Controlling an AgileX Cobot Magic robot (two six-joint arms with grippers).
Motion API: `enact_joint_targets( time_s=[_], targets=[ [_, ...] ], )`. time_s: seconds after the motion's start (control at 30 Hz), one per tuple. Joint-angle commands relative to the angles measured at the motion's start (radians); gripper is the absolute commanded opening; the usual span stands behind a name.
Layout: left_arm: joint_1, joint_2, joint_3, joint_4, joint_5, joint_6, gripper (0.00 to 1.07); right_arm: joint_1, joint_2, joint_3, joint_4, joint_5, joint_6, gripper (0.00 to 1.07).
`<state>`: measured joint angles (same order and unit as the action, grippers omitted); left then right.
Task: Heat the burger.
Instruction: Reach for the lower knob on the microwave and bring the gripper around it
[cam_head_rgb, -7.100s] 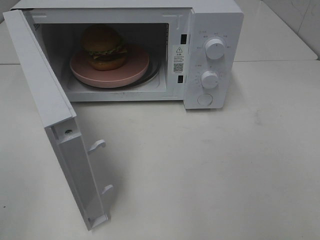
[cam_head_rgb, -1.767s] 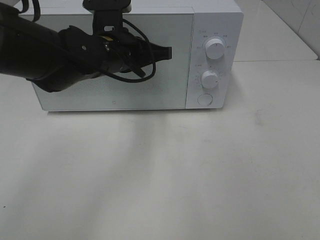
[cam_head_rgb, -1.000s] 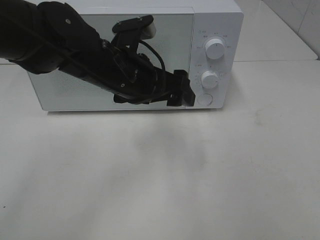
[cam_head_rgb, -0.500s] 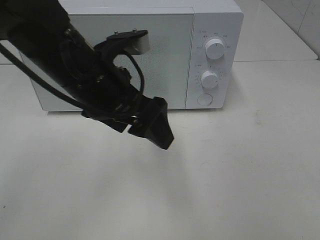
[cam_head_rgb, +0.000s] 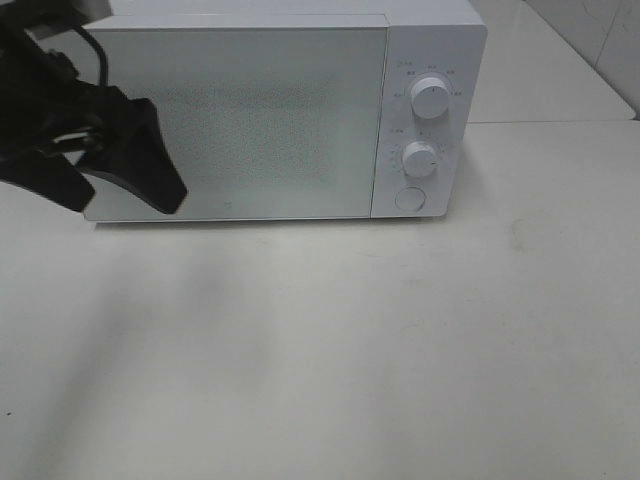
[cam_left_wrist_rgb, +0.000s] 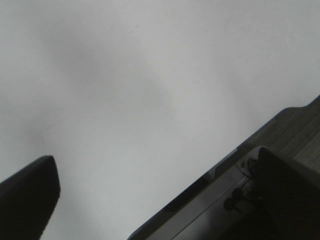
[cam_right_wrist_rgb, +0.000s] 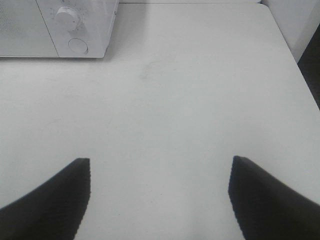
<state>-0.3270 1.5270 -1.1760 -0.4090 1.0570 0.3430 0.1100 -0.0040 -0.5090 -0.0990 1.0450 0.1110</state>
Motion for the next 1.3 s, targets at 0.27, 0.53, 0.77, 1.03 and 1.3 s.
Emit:
enact_joint_targets(
  time_s=[0.27,0.53,0.77,1.03,1.3],
  targets=[
    [0.153,-0.184,-0.005,0.176,0.116,-0.149,1.00,-0.004,-0.027,0.002,0.000,-0.007,-0.008,0.75],
    [0.181,-0.337,0.015,0.377,0.166,-0.259,1.00,-0.004,-0.027,0.002,0.000,-0.007,-0.008,0.75],
    [0.181,-0.523,0.238,0.431,0.080,-0.301,1.00,-0.004,-0.027,0.002,0.000,-0.007,-0.008,0.75],
    [0.181,-0.725,0.454,0.388,0.025,-0.262,1.00,-0.004,-0.027,0.002,0.000,-0.007,-0.008,0.75],
    [0.181,-0.909,0.660,0.366,-0.057,-0.225,1.00,-0.004,-0.027,0.002,0.000,-0.007,-0.008,0.75]
  ],
)
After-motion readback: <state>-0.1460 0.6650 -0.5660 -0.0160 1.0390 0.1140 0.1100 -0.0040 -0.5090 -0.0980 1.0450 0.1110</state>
